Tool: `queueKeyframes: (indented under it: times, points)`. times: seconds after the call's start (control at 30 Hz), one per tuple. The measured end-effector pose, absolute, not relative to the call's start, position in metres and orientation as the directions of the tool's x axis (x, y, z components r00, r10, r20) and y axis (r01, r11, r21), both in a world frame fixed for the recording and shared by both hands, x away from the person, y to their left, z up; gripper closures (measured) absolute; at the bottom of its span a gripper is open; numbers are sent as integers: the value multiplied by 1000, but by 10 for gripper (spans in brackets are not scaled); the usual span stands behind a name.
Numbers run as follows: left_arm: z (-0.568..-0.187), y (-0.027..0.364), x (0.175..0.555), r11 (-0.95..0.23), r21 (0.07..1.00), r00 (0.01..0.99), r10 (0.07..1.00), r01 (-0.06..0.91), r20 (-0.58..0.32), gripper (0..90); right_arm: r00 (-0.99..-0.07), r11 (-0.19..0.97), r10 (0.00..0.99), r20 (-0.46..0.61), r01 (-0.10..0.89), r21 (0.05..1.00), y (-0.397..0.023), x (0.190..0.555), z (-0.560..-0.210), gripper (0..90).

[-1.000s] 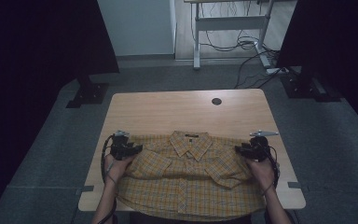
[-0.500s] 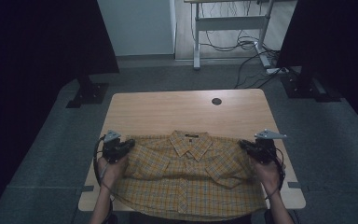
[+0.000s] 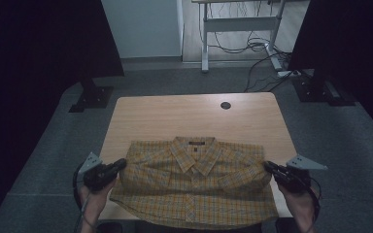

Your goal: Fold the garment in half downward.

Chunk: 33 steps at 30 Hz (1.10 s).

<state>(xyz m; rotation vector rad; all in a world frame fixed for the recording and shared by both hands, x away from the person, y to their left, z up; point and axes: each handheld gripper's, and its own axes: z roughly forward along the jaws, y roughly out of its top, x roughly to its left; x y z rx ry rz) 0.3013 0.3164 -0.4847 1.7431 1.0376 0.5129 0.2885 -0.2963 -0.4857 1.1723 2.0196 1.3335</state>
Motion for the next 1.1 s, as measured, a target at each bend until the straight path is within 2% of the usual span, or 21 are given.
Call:
queueKeyframes:
  times: [0.17,0.47,0.67,0.93,1.1]
  points:
    - [-517,320,285,-193,850,543,831,490,-124,839,-551,191,824,129,484,854,-302,274,-512,832]
    - [-548,300,291,-347,753,544,839,559,-18,810,-559,293,817,143,615,732,-287,278,-550,832]
    - [-549,295,309,-320,758,516,856,568,-26,790,-530,297,841,109,621,725,-281,296,-552,828]
    - [-547,282,350,-301,753,449,894,586,8,761,-474,320,880,16,619,718,-270,342,-549,822]
    - [-547,274,379,-269,759,405,914,593,8,762,-430,301,903,-2,628,718,-268,373,-548,821]
